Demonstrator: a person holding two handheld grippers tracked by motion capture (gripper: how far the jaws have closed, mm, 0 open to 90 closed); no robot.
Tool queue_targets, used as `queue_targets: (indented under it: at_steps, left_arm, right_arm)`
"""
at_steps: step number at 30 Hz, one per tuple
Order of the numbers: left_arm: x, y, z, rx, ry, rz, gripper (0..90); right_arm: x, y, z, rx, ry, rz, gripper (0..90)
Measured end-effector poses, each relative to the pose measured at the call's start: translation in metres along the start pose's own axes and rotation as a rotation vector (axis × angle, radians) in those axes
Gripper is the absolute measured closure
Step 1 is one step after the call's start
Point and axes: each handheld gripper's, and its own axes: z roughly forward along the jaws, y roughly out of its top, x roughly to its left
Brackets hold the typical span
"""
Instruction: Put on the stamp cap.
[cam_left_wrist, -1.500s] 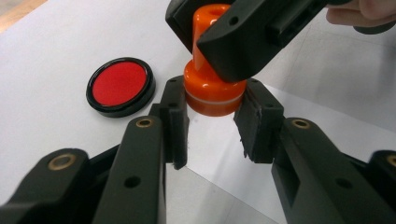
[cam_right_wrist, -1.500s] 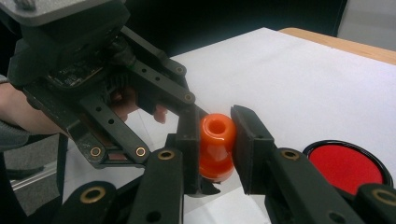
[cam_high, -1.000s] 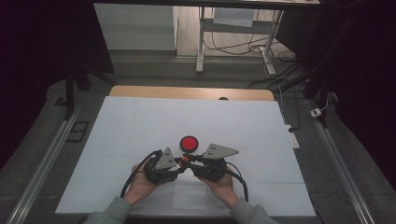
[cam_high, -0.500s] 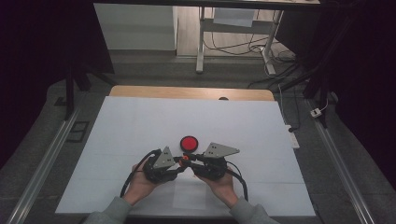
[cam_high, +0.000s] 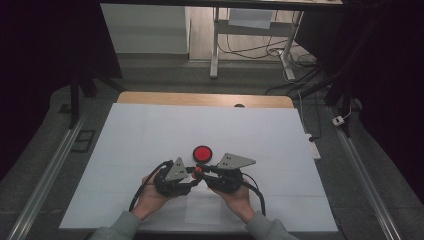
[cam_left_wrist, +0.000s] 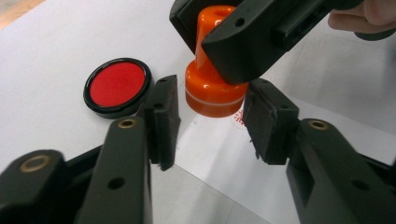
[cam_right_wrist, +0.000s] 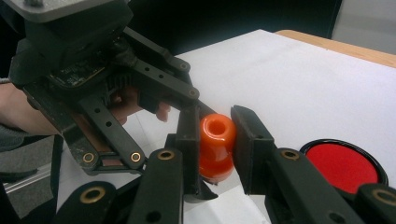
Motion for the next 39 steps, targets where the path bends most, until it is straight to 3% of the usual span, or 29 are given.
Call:
queue_targets:
  at_steps: [20,26,39]
  left_arm:
    - [0.002,-0.002,0.002,0.023,0.002,-0.019,35.7]
    - [0.002,-0.005,0.001,0.031,0.031,-0.017,27.7]
    - [0.013,-0.021,-0.016,0.041,0.057,-0.062,25.8]
  right_arm:
    - [-0.004,0.002,-0.005,-0.013,-0.015,0.003,72.5]
    - [-0.005,0.003,-0.007,-0.02,-0.019,0.006,72.5]
    - [-0.01,0.007,-0.015,-0.039,-0.038,0.004,72.5]
